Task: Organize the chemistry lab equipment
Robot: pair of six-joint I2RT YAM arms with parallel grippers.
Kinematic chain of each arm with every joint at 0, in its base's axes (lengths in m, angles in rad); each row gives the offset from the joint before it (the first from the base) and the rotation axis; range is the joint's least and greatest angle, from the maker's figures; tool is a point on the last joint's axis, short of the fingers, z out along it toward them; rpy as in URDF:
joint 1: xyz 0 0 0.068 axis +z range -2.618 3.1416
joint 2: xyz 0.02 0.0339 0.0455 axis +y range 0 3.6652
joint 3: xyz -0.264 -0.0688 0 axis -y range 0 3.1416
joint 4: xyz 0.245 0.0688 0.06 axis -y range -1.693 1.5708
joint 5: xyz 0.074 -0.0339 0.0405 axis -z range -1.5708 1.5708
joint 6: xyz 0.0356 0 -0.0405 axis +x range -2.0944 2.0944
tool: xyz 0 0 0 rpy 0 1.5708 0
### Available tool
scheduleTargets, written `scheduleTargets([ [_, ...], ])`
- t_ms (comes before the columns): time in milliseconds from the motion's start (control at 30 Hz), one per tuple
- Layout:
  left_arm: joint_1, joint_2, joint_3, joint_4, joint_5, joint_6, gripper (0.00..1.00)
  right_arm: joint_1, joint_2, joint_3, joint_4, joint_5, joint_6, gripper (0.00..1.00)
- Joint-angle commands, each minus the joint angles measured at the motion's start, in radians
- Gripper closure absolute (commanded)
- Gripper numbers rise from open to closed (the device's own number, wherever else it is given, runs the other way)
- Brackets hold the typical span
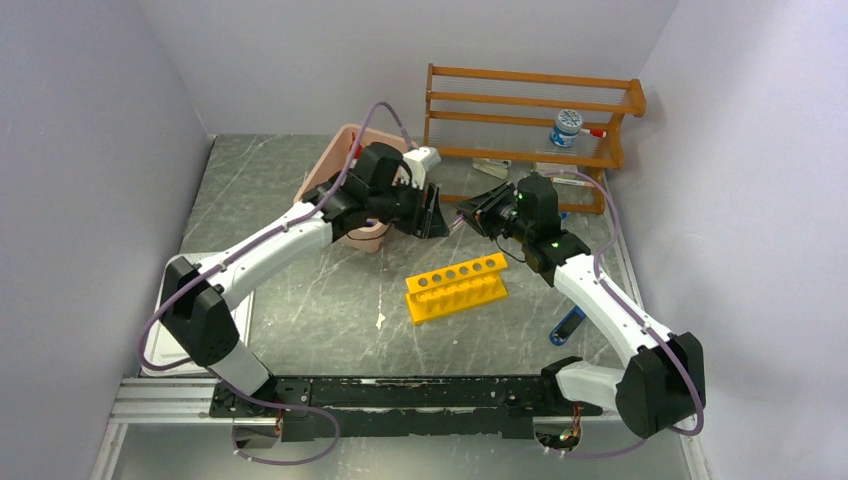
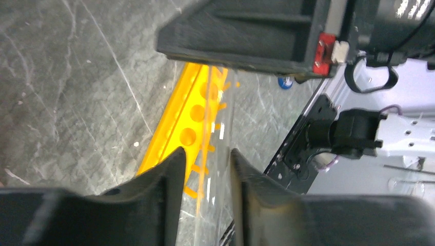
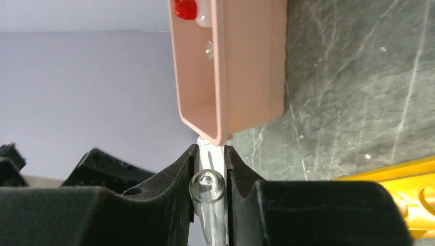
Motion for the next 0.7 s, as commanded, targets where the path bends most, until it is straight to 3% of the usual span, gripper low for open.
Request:
scheduleTargets([
  [0,0.063,-0.076,-0.022,0.084,0.031,-0.108,0.34,-0.017,-0.043,-0.002,0.048,-0.022,0.078,0.81],
  [167,0.129,-0.170,-0.109,0.173,0.057,-0.268,0.19,-0.026,-0.056,0.002,0.092,-0.025,0.143,0.82],
  [300,0.131,-0.256,-0.228,0.308,0.078,-0.426,0.17,-0.028,-0.067,-0.011,0.163,-0.016,0.209,0.82],
  [433,0.118,-0.362,-0.410,0.574,0.066,-0.573,0.17,-0.028,-0.068,-0.023,0.209,-0.002,0.281,0.82],
  [667,0.070,-0.420,-0.472,0.634,-0.059,-0.555,0.21,-0.028,-0.050,-0.046,0.269,0.003,0.379,0.82],
])
